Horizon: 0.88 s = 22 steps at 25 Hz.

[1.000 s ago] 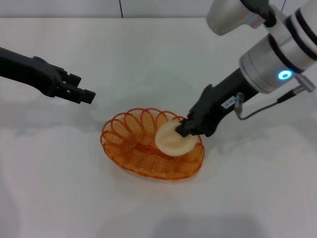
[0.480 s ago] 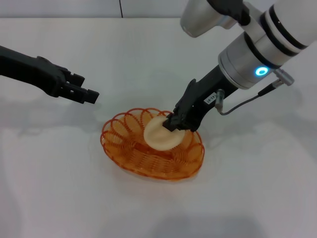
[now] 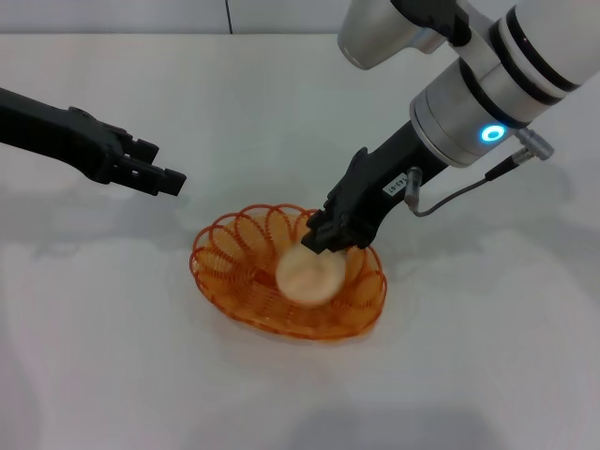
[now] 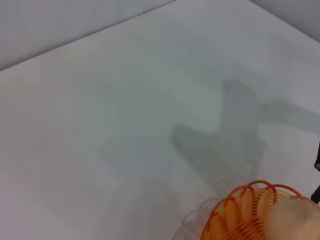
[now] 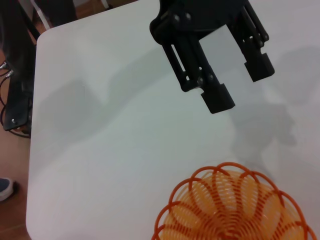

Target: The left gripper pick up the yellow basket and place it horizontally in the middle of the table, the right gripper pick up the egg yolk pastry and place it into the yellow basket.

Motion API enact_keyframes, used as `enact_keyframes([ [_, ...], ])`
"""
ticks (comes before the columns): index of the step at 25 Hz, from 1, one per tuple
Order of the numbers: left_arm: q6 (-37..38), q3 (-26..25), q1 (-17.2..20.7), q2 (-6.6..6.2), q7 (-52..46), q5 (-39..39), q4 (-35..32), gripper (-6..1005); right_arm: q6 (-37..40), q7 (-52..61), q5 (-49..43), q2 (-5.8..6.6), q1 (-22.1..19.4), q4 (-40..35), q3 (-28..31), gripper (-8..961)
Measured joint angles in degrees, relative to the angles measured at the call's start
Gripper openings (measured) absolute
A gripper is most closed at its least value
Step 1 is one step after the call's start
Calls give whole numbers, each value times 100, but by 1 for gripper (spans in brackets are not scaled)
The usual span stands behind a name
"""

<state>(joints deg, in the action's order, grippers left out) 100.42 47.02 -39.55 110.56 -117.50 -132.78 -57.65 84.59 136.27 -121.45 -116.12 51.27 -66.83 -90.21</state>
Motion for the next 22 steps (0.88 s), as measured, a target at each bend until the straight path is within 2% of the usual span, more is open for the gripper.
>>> enact_keyframes([
  [5,-40,-1,0,-8,0,-2,0,729,23,-28,6,6,-28,-57,-38,136],
  [11,-43,-14,28,-31,30,-3,-20,729,40,-97,-8,61,-297,-302,155,395],
  [17,-42,-18,114,-48,176,30,-32,729,230,-565,4,72,-1186,-1015,1060,616],
  [22,-3,-18,170,-54,343,40,-40,729,496,-1124,107,83,-1811,-1064,2104,758],
])
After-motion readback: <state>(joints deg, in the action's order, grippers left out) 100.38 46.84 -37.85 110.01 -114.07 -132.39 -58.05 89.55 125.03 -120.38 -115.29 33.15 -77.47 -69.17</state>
